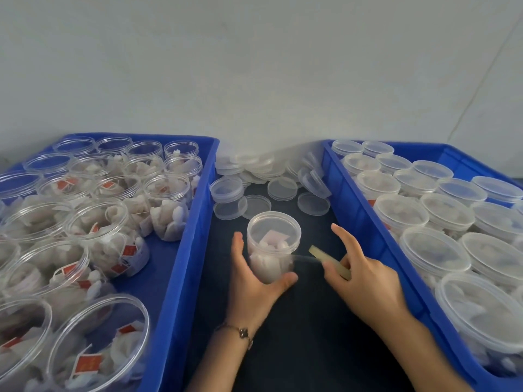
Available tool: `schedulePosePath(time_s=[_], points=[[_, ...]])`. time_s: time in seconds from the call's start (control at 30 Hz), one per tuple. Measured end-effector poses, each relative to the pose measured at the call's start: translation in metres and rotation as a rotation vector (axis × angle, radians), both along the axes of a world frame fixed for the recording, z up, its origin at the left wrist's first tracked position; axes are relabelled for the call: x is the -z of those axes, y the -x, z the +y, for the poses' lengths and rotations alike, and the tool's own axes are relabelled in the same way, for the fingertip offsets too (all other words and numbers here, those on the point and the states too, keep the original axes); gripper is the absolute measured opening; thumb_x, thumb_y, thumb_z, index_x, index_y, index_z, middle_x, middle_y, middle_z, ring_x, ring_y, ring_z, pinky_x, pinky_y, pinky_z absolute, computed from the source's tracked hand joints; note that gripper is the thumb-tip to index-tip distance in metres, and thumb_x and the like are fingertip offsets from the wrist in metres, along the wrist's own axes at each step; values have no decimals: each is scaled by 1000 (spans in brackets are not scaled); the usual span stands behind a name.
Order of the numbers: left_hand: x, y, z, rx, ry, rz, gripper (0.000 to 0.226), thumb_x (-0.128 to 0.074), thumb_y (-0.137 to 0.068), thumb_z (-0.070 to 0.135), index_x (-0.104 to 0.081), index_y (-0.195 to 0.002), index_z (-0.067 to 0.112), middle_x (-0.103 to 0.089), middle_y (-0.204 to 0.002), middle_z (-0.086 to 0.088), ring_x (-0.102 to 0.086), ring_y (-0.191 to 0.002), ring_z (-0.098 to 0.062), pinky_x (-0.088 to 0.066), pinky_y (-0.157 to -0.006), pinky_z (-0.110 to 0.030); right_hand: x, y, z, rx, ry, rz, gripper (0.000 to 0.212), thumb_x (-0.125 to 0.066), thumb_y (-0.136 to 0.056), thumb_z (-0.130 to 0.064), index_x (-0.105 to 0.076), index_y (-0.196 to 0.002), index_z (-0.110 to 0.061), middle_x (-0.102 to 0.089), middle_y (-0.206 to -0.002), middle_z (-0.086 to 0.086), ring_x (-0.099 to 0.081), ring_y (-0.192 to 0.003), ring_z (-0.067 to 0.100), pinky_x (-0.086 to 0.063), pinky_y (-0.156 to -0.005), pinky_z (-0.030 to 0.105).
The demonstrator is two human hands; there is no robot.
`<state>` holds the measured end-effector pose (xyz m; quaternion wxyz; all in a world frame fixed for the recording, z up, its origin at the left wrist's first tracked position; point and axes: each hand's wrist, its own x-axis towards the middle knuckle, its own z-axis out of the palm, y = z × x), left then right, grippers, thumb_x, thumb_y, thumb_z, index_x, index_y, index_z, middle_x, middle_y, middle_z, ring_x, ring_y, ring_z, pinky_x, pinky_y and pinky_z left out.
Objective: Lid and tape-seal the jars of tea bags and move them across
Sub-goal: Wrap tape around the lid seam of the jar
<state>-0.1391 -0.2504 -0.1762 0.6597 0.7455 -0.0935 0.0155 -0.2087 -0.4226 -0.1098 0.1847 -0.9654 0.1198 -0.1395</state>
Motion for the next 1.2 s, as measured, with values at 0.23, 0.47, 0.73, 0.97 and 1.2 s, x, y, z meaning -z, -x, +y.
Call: schedulePosePath(time_s=[0.23,0.47,0.73,0.97,1.2], points=[[-26,-5,1,-137,-103,-112,96,-91,-45,35,-43,-129,33,-51,-124,13,-52,-112,-3,-47,-90,-22,-9,-6,1,-26,250,95,59,-50,-85,-57,-16,-130,-40,-55,-81,-17,-59,-71,6,-47,-58,25],[-28,15,23,-87,20,-22,91,-85,-39,48,-50,-122,41,-59,-115,18,-57,-98,11,-44,-77,-13,-16,-24,9,-42,314,112,20,-52,-91,-29,-33,-96,-32,-44,-69,-12,-52,-57,6,-40,-47,22],[-34,20,30,-31,37,51,74,-86,-55,44,-54,-120,32,-60,-106,14,-56,-92,9,-42,-72,-14,-15,-40,14,-130,432,88,20,-50,-93,-23,-30,-89,-23,-50,-82,-7,-48,-57,15,-33,-45,29],[-38,19,28,76,93,90,76,-78,-42,54,-60,-111,29,-67,-101,9,-64,-93,-5,-52,-73,-21,-6,-50,13,-151,397,48,21,-51,-92,-20,-31,-87,-23,-52,-81,-6,-47,-55,14,-27,-42,26],[-48,23,24,261,130,71,75,-83,-47,45,-60,-116,28,-70,-105,7,-66,-96,-8,-51,-74,-15,1,-50,10,-185,323,37,17,-48,-94,-25,-33,-86,-24,-47,-77,-9,-46,-56,11,-34,-47,25]])
